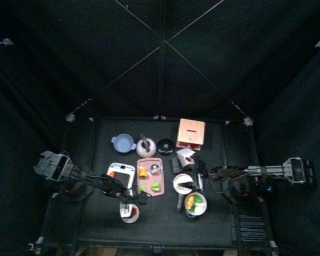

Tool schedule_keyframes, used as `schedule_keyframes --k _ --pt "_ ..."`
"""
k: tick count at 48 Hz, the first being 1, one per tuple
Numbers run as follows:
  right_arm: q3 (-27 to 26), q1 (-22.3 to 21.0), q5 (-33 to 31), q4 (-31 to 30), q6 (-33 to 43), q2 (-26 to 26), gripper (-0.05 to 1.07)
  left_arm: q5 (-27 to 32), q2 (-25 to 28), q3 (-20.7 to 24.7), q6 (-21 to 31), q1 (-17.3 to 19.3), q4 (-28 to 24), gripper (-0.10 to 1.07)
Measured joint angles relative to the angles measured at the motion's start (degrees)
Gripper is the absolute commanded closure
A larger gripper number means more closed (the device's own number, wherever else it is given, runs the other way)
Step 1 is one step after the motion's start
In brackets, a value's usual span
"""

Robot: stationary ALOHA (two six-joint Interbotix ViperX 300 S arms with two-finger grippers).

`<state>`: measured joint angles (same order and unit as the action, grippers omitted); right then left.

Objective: Grab starfruit bottom

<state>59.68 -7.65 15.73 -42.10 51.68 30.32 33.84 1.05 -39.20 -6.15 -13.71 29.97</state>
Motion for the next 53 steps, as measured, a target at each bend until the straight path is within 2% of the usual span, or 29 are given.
schedule_keyframes --k 31,53 --pt "0.3 0.0 0.0 0.1 -0.3 0.0 0.04 0.7 -0.3 2.8 0.1 0.1 -2.8 0.0" --pt "0.3 0.0 -0.1 -0.4 -0.6 2.4 0.04 2.8 -3.3 4.0 1.1 0.4 -9.5 0.01"
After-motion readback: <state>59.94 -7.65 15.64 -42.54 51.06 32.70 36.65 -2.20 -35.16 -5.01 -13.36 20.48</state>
